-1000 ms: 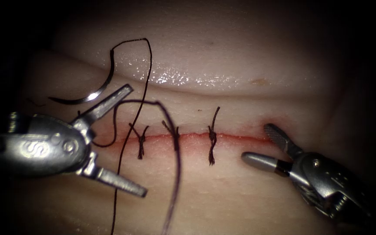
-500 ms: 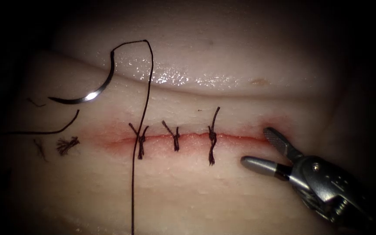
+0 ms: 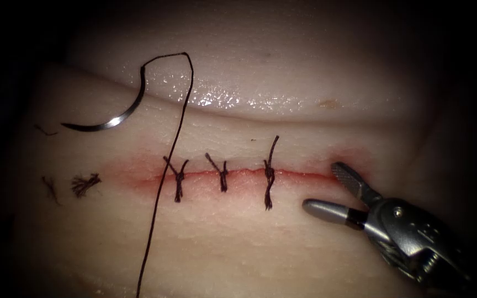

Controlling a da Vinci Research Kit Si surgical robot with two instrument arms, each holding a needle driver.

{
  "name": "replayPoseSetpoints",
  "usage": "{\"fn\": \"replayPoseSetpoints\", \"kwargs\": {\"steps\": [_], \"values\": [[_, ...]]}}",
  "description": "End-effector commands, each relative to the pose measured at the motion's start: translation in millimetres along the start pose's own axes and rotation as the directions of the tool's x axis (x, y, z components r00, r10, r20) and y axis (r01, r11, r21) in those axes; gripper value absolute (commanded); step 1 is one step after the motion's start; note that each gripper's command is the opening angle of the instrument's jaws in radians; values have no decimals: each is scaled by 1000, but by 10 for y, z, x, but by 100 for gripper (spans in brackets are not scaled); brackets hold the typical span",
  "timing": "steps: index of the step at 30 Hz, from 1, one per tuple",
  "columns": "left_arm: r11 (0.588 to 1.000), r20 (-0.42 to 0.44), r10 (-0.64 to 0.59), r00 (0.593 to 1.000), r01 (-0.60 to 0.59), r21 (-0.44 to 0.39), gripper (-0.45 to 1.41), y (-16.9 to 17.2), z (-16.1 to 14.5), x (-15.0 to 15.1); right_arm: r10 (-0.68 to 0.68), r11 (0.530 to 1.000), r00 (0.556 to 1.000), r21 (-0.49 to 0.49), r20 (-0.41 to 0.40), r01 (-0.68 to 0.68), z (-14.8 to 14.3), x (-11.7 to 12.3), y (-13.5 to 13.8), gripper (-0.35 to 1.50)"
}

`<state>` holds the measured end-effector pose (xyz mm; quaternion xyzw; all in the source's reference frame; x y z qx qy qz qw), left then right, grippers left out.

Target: Wound Closure

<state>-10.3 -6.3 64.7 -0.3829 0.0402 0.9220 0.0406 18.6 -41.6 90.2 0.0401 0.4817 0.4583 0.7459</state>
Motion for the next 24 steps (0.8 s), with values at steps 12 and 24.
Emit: {"fn": "replayPoseSetpoints", "kwargs": {"steps": [12, 24], "values": [[969, -238, -244, 940, 246, -21, 88, 78, 152, 78, 5, 1000, 1000, 5, -7, -5, 7, -2, -3, 84], [962, -221, -263, 939, 238, -132, 66, 185, 257, 31, -168, 985, 986, 28, 6, 168, -12, 18, -5, 93]]}}
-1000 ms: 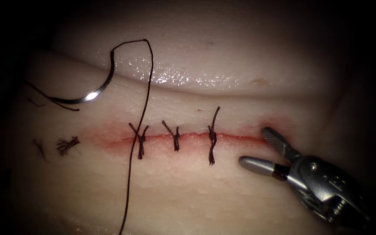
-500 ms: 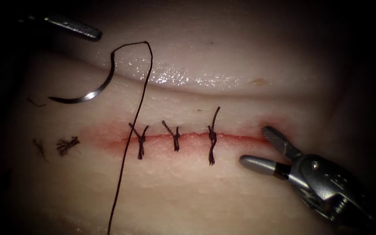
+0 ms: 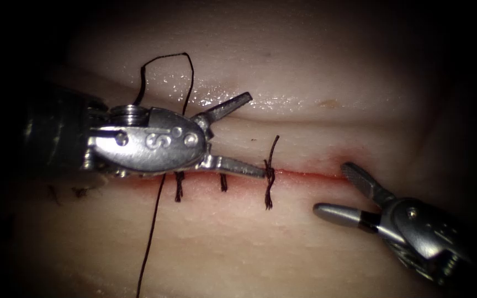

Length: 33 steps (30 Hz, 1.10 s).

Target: Wound Closure

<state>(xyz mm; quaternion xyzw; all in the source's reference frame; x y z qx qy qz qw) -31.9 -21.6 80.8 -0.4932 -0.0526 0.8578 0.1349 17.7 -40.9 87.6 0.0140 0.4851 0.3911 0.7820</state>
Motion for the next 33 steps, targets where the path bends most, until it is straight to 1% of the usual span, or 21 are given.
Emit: {"fn": "replayPoseSetpoints", "kwargs": {"steps": [1, 2, 4, 9, 13, 17, 19, 24, 26, 29, 32, 33], "values": [[994, 4, 107, 994, -107, -16, 59, 12, 15, -16, -88, 996, 996, 2, -4, 88, 3, 2, 1, 86], [987, 3, 159, 987, -159, -25, 54, 19, 20, -25, -119, 993, 993, 6, -1, 119, 2, 6, 4, 96], [972, 9, 231, 973, -230, -46, 53, 22, 24, -30, -158, 988, 987, 2, -3, 158, 3, 8, 6, 103], [938, 81, 345, 935, -339, -74, 54, 26, 34, -32, -194, 981, 981, 17, -8, 194, 4, 7, 7, 105], [915, 117, 399, 909, -388, -108, 59, 30, 45, -33, -200, 979, 980, 32, -18, 201, 5, 6, 5, 105], [910, 147, 409, 901, -391, -135, 64, 35, 54, -39, -202, 979, 979, 40, -21, 202, 7, 4, 3, 106], [903, 170, 424, 890, -400, -155, 66, 36, 58, -46, -203, 978, 979, 43, -21, 204, 8, 3, 1, 106], [890, 196, 453, 870, -428, -155, 63, 30, 63, -56, -204, 978, 979, 46, -21, 205, 10, 2, -1, 106], [885, 200, 463, 863, -439, -154, 58, 28, 64, -58, -205, 978, 979, 48, -23, 206, 11, 2, -2, 106], [875, 199, 483, 853, -459, -156, 42, 27, 66, -58, -206, 977, 978, 47, -21, 207, 13, 0, -2, 106], [858, 200, 512, 835, -488, -158, 19, 30, 72, -56, -208, 977, 978, 45, -22, 209, 17, -2, 0, 105], [849, 194, 527, 828, -502, -162, 14, 31, 73, -56, -209, 977, 978, 46, -20, 209, 18, -3, 1, 103]]}}
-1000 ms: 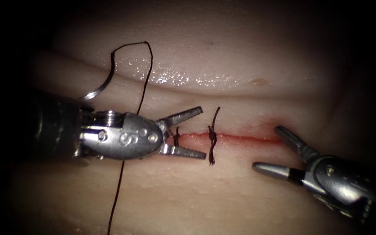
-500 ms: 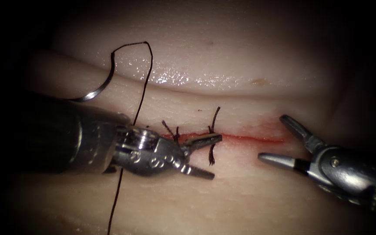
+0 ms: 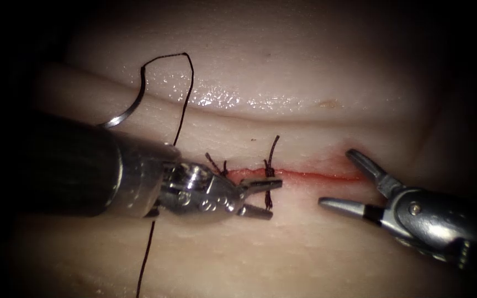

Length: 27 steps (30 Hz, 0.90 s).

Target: Wound Closure

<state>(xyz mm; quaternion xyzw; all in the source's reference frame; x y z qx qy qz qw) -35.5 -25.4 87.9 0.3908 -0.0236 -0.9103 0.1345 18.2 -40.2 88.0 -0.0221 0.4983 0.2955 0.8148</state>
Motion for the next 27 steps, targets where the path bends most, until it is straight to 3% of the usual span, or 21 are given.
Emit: {"fn": "replayPoseSetpoints", "kwargs": {"steps": [1, 2, 4, 9, 12, 13, 16, 18, 22, 27], "values": [[1000, -11, -1, 1000, 1, -4, 7, 3, 9, 1, -1, 1000, 1000, 3, 2, 1, 9, -6, -3, 101], [1000, -11, -1, 1000, 1, -4, 7, 3, 9, 1, -1, 1000, 1000, 3, 2, 1, 9, -6, -3, 101], [1000, -22, 23, 999, -23, -8, -15, 4, 9, 2, -5, 1000, 1000, 16, 6, 4, 12, -10, -1, 96], [999, -27, 30, 999, -30, -10, -45, 3, 5, 1, -38, 997, 999, 60, -6, 38, 18, -16, 5, 64], [999, -31, 32, 999, -32, -13, -45, 3, 2, -2, -123, 986, 992, 112, -43, 127, 23, -19, 11, 36], [999, -34, 33, 999, -34, -15, -45, 3, -1, -3, -172, 969, 980, 165, -96, 186, 28, -21, 14, 31], [999, -39, 36, 999, -37, -18, -45, 5, -6, -5, -282, 919, 947, 240, -152, 312, 38, -26, 15, 31], [999, -43, 37, 998, -38, -21, -45, 5, -9, -6, -341, 874, 912, 280, -229, 397, 50, -31, 18, 49], [999, -45, 38, 998, -39, -29, -45, 6, -14, -6, -365, 860, 885, 260, -288, 439, 68, -29, 10, 106], [999, -56, 29, 998, -31, -37, -45, 1, -24, -1, -377, 838, 862, 272, -339, 473, 89, -19, -14, 113]]}}
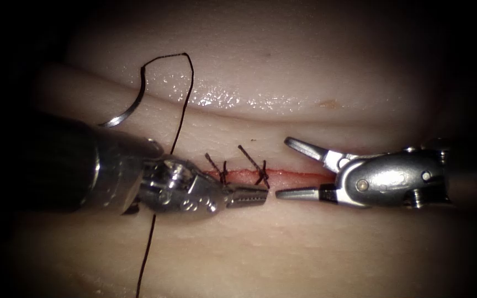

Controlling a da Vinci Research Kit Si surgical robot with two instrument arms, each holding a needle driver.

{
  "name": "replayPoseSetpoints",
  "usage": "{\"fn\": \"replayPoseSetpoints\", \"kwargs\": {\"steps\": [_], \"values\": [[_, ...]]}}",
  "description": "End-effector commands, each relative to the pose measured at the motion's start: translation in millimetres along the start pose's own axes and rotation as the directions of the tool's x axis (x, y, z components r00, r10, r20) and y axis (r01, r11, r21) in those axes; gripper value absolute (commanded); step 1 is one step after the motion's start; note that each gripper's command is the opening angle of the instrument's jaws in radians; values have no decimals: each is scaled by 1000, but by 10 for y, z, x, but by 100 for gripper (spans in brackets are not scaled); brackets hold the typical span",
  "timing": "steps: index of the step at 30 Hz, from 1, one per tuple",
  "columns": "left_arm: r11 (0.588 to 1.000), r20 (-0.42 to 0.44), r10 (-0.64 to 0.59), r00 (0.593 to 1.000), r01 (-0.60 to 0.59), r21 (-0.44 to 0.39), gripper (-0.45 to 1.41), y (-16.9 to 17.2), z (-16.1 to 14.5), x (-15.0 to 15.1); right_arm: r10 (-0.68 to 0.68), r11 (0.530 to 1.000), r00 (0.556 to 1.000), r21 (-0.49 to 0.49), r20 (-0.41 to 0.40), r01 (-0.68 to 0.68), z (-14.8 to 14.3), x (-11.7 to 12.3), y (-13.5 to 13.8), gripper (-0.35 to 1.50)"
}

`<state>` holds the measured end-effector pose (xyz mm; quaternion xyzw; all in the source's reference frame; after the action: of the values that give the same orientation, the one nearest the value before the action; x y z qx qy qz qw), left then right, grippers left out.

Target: Wound Closure

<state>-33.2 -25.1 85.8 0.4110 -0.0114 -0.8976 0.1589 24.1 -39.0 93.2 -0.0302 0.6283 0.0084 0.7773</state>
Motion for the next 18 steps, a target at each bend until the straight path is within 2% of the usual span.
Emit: {"fn": "replayPoseSetpoints", "kwargs": {"steps": [1, 4, 14, 18], "values": [[1000, -24, -16, 1000, 16, -10, -45, -1, 6, 2, -4, 1000, 1000, 9, -19, 4, 20, -1, -4, 113], [999, -83, -32, 996, 29, -32, -45, -5, 6, 5, -23, 999, 999, 34, -33, 24, 31, -4, -9, 113], [998, -119, -45, 992, 39, -46, -45, -5, 14, 6, -62, 994, 997, 82, -54, 67, 48, -12, -20, 110], [997, -136, -67, 988, 60, -55, -45, -4, 13, 6, -70, 995, 997, 73, -42, 73, 53, -14, -18, 110]]}}
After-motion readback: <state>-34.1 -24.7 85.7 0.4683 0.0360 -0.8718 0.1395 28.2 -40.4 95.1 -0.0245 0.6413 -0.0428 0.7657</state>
